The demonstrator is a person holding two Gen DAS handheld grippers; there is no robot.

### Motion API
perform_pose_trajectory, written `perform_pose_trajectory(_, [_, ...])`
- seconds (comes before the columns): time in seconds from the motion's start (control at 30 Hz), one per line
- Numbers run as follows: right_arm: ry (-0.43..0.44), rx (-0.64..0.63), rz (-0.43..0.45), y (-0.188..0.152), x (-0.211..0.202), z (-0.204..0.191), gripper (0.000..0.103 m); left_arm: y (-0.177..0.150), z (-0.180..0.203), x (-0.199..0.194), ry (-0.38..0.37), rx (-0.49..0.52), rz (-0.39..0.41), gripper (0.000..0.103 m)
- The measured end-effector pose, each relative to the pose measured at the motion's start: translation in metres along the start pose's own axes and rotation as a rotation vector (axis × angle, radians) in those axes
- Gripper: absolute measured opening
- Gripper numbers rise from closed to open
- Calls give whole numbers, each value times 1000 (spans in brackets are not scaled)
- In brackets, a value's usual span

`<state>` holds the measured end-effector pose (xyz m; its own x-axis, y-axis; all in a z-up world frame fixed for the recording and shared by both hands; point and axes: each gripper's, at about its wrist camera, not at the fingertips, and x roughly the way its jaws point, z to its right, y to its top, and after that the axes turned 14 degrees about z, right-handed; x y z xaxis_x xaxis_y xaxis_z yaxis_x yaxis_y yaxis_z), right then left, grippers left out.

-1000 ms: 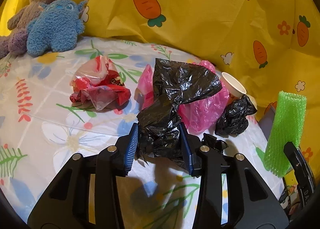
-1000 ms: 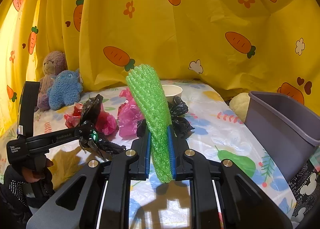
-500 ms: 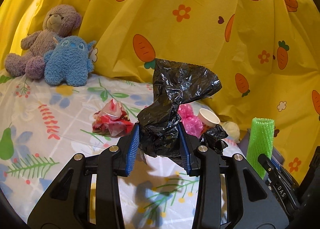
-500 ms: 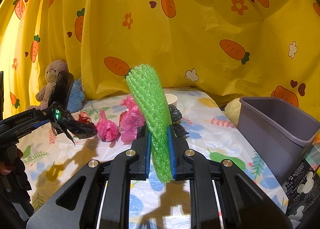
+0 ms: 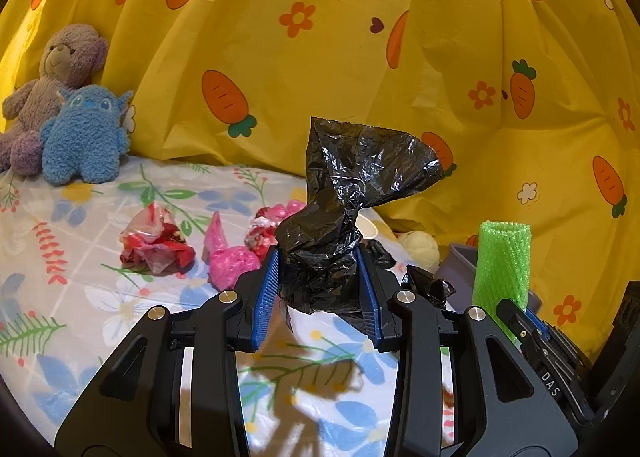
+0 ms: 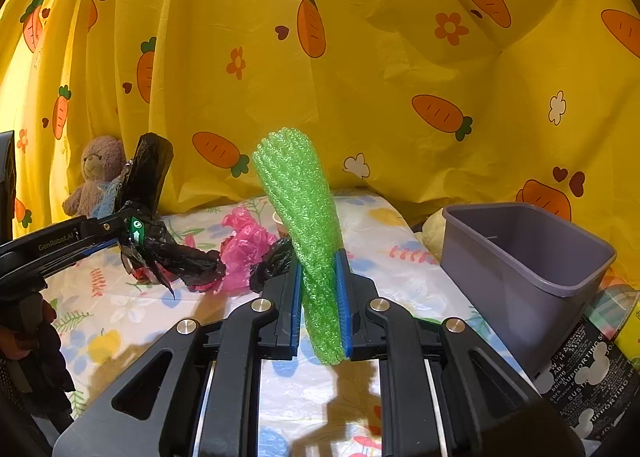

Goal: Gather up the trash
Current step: 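Carry the net and black bag over the grey bin and open both grippers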

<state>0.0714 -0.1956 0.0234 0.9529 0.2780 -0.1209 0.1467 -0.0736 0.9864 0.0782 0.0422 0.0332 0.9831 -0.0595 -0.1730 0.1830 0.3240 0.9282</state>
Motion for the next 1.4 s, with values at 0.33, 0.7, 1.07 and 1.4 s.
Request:
perform_pose_trajectory(0.33, [-148, 5, 79, 28, -7, 56, 17, 6, 82, 41, -203, 53, -38, 37])
perform_pose_trajectory(0.7, [-333, 32, 120, 46, 1, 134, 17, -5, 185, 114, -440, 95, -128, 37])
perform_pose_trajectory(1.07, [-434, 62, 103, 42, 14, 173, 17, -31, 230, 174, -511, 107, -208, 37])
perform_pose_trajectory(1.4, [-477, 77, 71, 32, 24, 190, 17, -51, 247, 200, -531, 110, -261, 37])
